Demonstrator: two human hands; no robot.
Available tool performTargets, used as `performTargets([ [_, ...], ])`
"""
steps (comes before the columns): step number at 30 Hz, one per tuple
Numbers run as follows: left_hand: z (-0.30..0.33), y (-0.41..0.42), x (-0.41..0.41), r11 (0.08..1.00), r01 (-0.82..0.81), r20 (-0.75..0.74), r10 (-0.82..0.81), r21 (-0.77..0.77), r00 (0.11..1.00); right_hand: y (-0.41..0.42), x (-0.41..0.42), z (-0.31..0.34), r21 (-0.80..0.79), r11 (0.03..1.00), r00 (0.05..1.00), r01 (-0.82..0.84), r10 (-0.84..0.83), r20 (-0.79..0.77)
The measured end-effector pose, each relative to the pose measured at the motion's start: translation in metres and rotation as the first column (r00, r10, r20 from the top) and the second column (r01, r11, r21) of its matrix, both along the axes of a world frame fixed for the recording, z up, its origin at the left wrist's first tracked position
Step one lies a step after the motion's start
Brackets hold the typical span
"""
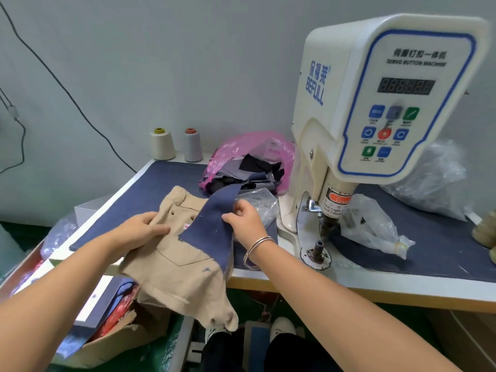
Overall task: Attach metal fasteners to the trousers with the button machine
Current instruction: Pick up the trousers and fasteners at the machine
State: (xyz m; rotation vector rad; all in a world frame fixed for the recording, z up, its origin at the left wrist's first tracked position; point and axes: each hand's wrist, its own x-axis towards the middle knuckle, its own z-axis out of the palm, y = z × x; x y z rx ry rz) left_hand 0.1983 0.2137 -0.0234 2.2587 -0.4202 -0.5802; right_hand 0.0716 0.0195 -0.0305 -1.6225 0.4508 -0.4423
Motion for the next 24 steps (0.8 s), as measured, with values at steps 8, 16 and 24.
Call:
performTargets([
  [8,0.080,-0.079,0.003,0.854,0.466,0.425,-0.342,-0.232,0.838,-0.029,-0.009,0.030,0.442,0.896,0.932,-0.042,-0.124,0.340],
  [16,0.018,-0.076,0.041,0.876,-0.151,0.483,-0.103,0.458,0.870,-0.018,-0.008,0.007,0.011,0.998,0.987,-0.058,0.055,0.152],
  [24,0.005,-0.025,0.017,0.949,-0.124,-0.274,0.207,0.291,0.939,0.019,0.029,0.034,-0.002,0.905,0.899,-0.424,0.422,0.116],
])
